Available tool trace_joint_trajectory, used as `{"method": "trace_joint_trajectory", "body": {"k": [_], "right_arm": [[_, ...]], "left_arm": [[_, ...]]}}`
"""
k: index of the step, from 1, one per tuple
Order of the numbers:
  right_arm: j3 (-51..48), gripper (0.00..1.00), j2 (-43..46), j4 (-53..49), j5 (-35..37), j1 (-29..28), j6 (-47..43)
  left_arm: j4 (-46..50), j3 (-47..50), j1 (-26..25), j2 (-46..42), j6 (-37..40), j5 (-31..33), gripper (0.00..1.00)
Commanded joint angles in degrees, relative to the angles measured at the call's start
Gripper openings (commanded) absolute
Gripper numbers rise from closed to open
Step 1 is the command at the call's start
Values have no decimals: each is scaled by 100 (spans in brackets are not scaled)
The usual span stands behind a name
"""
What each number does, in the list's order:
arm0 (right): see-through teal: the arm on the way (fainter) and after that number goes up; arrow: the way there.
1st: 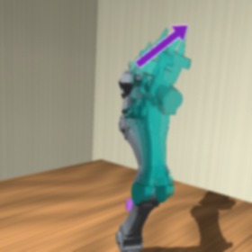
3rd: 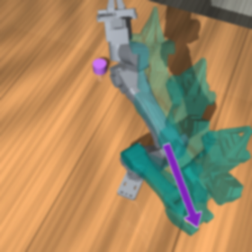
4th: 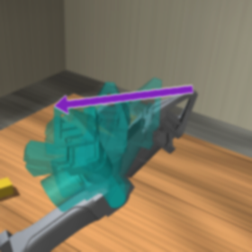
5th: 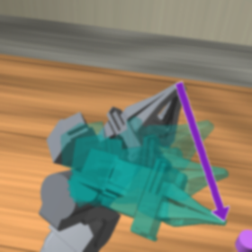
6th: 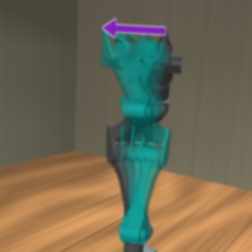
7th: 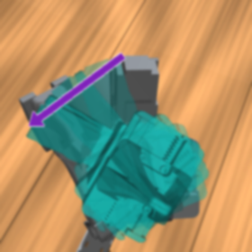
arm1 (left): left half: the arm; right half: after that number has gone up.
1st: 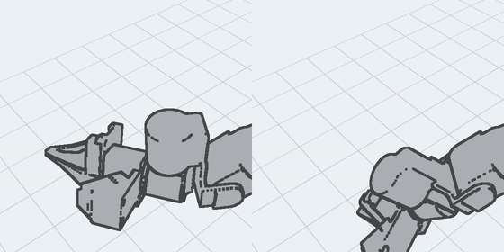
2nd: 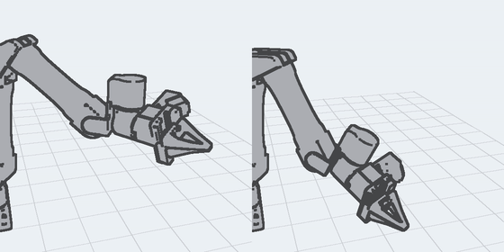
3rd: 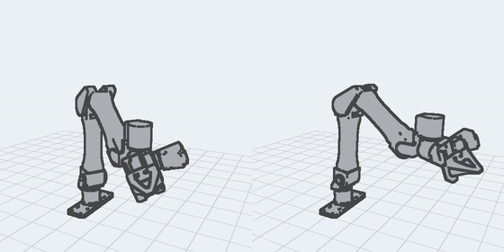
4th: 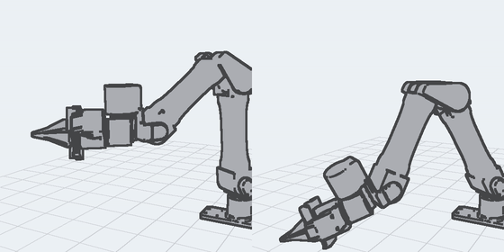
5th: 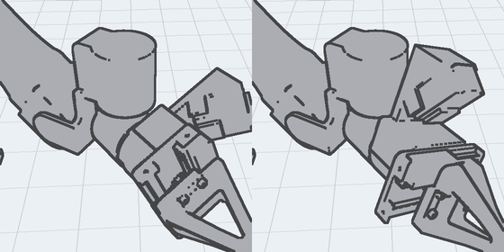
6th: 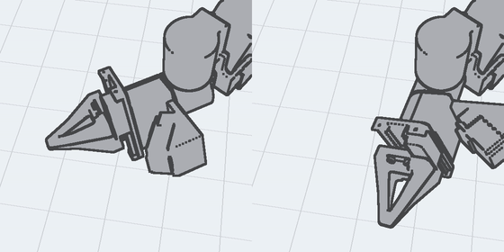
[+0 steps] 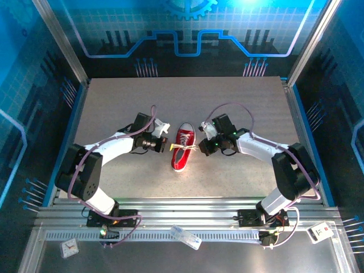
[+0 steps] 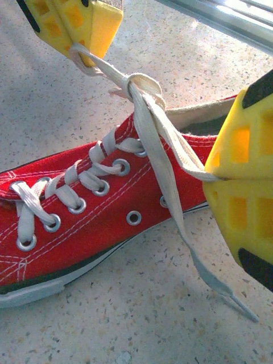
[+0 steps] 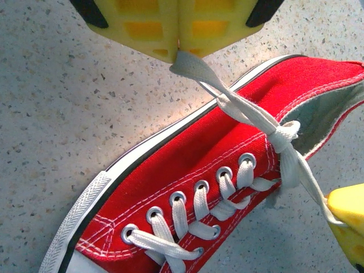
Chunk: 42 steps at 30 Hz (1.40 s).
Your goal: Tie the shoes
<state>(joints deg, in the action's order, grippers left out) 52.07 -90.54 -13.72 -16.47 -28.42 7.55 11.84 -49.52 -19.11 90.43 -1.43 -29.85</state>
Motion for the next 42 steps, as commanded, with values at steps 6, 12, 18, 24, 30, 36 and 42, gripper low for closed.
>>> {"method": "trace_joint_trajectory", "body": {"k": [6, 12, 18, 24, 30, 36, 42], "right_arm": [[39, 0, 206, -103, -389, 66, -48], [344, 0, 7, -237, -576, -48, -116], [451, 0, -68, -270, -621, -26, -44], [470, 0, -95, -294, -755, 63, 27], [435, 0, -87, -222, -924, 184, 135], [400, 0, -69, -198, -963, 263, 181], [396, 0, -104, -175, -996, 275, 203]], "left_arm": [[196, 48, -4, -232, 16, -87, 17], [68, -61, -72, -730, 413, 26, 49], [-18, -357, -489, -660, 1201, 28, 57], [168, -948, -891, -7, 1730, 158, 47], [335, -1340, -989, 540, 1994, 268, 49], [525, -1476, -996, 874, 2101, 384, 47], [721, -1607, -994, 1078, 2139, 570, 35]]}}
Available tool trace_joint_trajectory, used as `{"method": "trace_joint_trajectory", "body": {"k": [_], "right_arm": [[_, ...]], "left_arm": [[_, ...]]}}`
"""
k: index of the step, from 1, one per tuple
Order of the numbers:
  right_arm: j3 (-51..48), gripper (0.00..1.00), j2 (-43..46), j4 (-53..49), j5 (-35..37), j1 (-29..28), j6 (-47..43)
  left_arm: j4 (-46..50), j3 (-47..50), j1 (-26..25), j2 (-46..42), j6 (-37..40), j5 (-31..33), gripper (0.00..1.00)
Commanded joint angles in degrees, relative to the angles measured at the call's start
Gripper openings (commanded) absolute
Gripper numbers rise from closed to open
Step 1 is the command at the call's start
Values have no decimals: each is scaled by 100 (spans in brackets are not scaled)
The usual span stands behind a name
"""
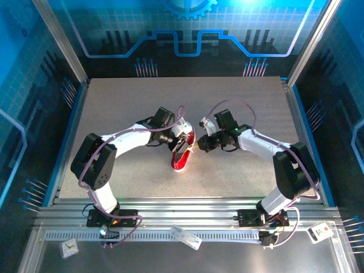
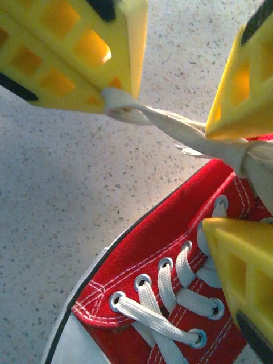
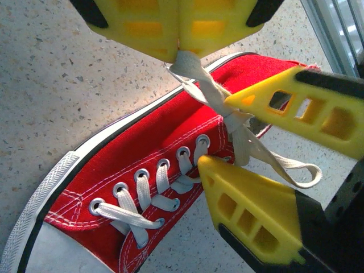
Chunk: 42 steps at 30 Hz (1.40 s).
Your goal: Tie the shoes
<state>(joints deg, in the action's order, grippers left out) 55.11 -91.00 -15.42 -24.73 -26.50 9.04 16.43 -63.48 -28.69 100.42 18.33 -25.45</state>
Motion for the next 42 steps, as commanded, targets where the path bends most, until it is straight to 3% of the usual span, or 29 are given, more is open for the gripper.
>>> {"method": "trace_joint_trajectory", "body": {"k": [1, 5, 7, 31, 35, 42], "right_arm": [[88, 0, -60, -5, -175, 87, 63], [29, 0, 11, 80, -172, 144, 191], [-21, 0, 62, 147, -190, 186, 266], [-421, 0, 149, 599, -441, 748, 1096], [-349, 0, 74, 704, -886, 645, 891], [-291, 3, 211, 158, -1164, 202, 35]], "left_arm": [[289, -233, -36, 92, 169, 178, 33], [608, -407, -17, 177, 219, 356, 19], [751, -462, -1, 205, 257, 357, 17], [1402, -514, 4, 340, 558, 445, 15], [1278, -474, 4, 256, 516, 325, 20], [638, -360, 5, -161, 74, -14, 44]]}}
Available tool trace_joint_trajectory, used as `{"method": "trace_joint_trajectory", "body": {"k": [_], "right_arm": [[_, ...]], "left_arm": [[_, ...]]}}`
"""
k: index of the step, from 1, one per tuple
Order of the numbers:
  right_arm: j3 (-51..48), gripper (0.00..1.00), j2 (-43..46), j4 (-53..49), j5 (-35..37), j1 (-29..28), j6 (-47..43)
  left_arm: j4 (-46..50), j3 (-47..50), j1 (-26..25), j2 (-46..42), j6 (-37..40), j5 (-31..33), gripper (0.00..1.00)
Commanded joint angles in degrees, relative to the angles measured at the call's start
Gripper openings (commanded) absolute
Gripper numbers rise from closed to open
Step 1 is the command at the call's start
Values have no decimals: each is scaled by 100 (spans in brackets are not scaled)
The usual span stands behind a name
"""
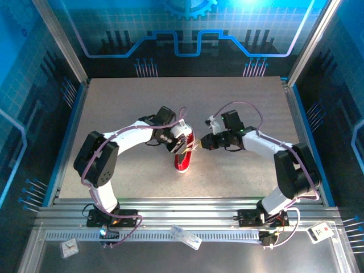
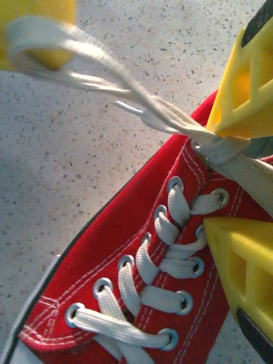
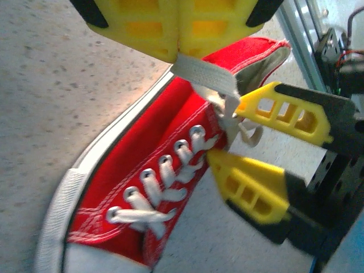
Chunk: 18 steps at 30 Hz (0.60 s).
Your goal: Tie the shoes
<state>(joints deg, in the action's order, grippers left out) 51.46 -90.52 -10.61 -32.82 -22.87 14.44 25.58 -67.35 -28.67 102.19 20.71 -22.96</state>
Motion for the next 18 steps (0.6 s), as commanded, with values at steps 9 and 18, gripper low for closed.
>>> {"method": "trace_joint_trajectory", "body": {"k": [9, 18], "right_arm": [[-66, 33, 425, -492, -898, -461, -1011], [57, 54, 510, -1296, -1296, -304, -1884]], "left_arm": [[-1325, 876, 370, -1351, -1220, -571, 54], [-2043, 1965, 968, -1927, -2641, -588, 54]]}}
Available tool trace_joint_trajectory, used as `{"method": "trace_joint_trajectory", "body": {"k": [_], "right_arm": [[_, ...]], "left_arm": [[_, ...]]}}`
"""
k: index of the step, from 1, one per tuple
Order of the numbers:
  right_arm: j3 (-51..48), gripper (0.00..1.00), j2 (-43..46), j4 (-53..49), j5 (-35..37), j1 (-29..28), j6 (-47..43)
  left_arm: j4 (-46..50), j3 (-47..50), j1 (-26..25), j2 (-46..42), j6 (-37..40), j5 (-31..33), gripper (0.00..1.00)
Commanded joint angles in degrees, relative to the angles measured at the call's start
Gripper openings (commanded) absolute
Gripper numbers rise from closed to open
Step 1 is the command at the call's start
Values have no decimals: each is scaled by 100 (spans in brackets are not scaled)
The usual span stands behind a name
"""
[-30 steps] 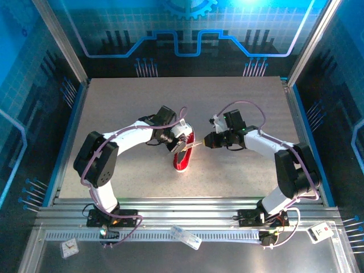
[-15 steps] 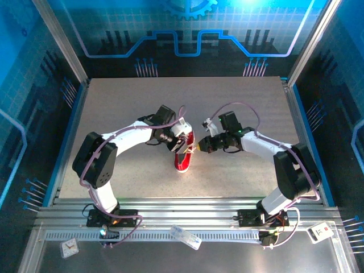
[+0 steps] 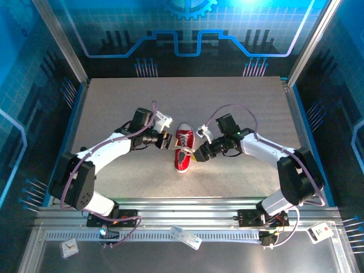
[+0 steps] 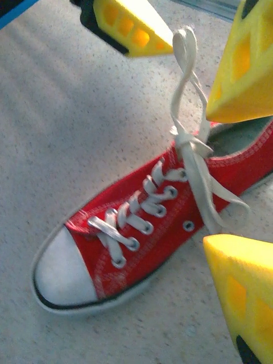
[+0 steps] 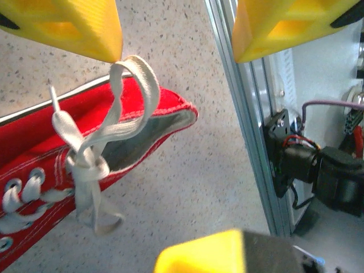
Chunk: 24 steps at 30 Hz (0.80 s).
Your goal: Tie the shoes
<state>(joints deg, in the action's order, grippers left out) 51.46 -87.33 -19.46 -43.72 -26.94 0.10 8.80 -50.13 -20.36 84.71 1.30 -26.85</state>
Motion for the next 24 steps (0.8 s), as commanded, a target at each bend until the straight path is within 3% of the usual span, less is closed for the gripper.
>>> {"method": "trace_joint_trajectory", "body": {"k": [1, 4, 9, 12, 17, 24], "right_arm": [[-8, 54, 234, -282, -314, 210, -390], [-225, 55, 338, 293, -371, 499, 17], [-220, 55, 402, 259, 1642, 672, 538], [-137, 52, 113, 8, 2388, 722, 491], [471, 42, -813, -203, 2547, 545, 345], [1135, 45, -1447, -413, 2422, -88, -187]], "left_arm": [[-430, 325, 178, -196, -807, -217, 54], [-535, 463, 242, -196, -1003, -225, 54], [-593, 537, 252, -130, -1221, -223, 53], [-698, 606, 278, -71, -1334, -292, 53], [-915, 675, 330, 36, -1520, -456, 52], [-1211, 872, 540, 122, -1917, -760, 52]]}}
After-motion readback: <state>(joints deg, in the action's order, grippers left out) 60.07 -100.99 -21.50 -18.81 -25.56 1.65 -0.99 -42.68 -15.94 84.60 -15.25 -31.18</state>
